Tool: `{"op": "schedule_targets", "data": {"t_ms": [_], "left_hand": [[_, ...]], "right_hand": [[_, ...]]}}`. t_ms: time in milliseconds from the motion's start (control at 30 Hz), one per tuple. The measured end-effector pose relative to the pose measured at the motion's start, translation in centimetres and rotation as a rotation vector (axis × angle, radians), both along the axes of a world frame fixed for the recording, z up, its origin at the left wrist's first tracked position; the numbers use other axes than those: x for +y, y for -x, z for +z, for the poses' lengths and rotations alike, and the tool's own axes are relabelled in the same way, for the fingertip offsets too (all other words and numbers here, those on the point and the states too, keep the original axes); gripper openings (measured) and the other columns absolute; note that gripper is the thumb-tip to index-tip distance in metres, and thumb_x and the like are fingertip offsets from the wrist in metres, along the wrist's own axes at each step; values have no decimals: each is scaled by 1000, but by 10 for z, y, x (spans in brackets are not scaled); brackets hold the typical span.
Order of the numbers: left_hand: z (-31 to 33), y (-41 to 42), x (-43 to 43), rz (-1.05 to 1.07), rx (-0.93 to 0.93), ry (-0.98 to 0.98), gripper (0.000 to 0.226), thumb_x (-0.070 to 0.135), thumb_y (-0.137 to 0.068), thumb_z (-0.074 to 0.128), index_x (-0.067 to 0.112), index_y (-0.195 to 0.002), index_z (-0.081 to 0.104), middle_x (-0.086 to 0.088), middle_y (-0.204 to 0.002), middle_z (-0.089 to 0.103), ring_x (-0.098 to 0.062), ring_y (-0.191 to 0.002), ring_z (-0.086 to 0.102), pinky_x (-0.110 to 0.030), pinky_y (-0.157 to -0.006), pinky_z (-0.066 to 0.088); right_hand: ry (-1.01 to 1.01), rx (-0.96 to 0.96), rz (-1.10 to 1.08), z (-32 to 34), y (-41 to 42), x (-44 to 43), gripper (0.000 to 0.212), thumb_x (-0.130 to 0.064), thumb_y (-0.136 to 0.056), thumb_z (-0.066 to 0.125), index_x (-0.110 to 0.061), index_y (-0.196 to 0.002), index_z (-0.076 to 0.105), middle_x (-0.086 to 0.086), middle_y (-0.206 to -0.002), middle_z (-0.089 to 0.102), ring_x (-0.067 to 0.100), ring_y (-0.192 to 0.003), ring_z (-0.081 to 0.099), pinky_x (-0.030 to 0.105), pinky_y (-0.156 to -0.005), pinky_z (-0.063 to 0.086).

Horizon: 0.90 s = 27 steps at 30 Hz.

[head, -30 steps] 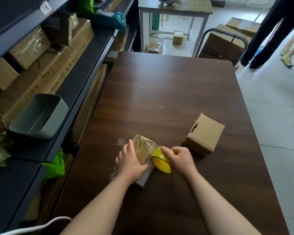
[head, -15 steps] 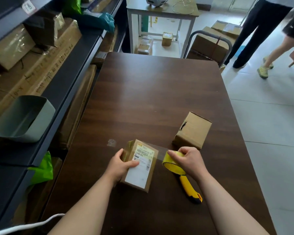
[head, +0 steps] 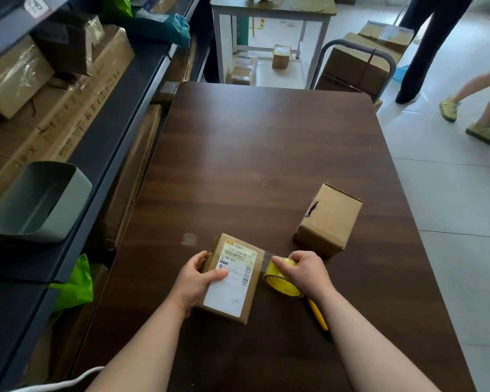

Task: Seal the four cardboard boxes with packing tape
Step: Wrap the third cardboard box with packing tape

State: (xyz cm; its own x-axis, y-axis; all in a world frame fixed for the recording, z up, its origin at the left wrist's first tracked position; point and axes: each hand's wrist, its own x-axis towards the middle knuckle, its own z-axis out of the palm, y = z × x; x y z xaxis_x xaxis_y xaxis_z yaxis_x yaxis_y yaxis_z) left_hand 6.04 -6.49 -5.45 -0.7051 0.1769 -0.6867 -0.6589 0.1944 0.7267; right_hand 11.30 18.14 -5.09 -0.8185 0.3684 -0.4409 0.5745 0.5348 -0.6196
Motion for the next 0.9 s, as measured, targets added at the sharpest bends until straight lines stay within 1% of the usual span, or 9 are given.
{"op": "schedule_targets", "data": {"t_ms": [233,333,433,500,600,667,767,833,900], "left_hand": [[-9,4,-8,7,-37,-31,94,26,-62,86,20,-143,38,-7,-134,54,-27,-101,68,-46,-78,59],[-5,2,-12,-51,-20,50,79,31,-75,79,22,-143,39,-3,-124,59,-21,-96,69,-40,-75,60],[3,0,-13,-154,162,405,72,42,-85,68,28,-146,33,-2,-138,50,-21,-114,59,-44,-89,55],[14,-5,-5,-246,369,765,79,51,-84,63,28,-149,25,-1,-152,34,-23,-135,38,-47,-109,37],[25,-22,23,-466,504,966,118,79,-67,58,18,-153,4,-6,-160,11,-25,-146,13,-44,-117,15],[19,-33,37,-570,437,992,136,82,-59,62,15,-152,-11,-12,-160,-4,-30,-147,3,-44,-117,10],[16,-25,40,-519,420,995,127,62,-65,72,16,-151,-9,-13,-158,2,-32,-144,9,-45,-116,15],[20,-13,38,-437,410,858,123,52,-63,77,20,-152,-2,-8,-156,12,-30,-142,17,-43,-115,18],[26,-1,33,-357,369,616,124,46,-55,82,26,-151,7,-5,-152,25,-29,-137,29,-44,-114,26]], "right_hand": [[-50,-60,14,-16,10,-11,47,-64,-79,63,-19,-66,63,-3,-70,64,16,-73,61,33,-62,47],[-58,-65,34,-18,17,-21,47,-66,-79,61,-20,-71,65,-4,-73,64,17,-76,62,35,-64,49],[-100,-51,57,-17,24,-35,51,-66,-82,57,-17,-88,70,-2,-84,67,19,-87,63,31,-66,46],[-132,-50,57,-15,25,-39,52,-65,-84,54,-16,-92,70,-1,-86,67,19,-89,62,28,-66,41],[-138,-47,58,-11,22,-41,45,-63,-87,52,-20,-77,62,-3,-77,61,21,-85,61,28,-64,40],[-109,-33,68,-9,17,-42,46,-61,-89,50,-20,-71,59,-2,-73,60,22,-83,60,30,-64,40],[2,24,60,-2,11,-36,44,-52,-88,59,-15,-64,59,-3,-61,55,18,-69,56,34,-62,43],[85,146,22,10,9,-24,48,-51,-81,70,-14,-55,54,-5,-51,46,13,-54,46,34,-54,39],[157,275,-23,30,11,-9,49,-49,-77,76,-13,-52,53,-4,-49,42,10,-49,38,30,-49,34]]}}
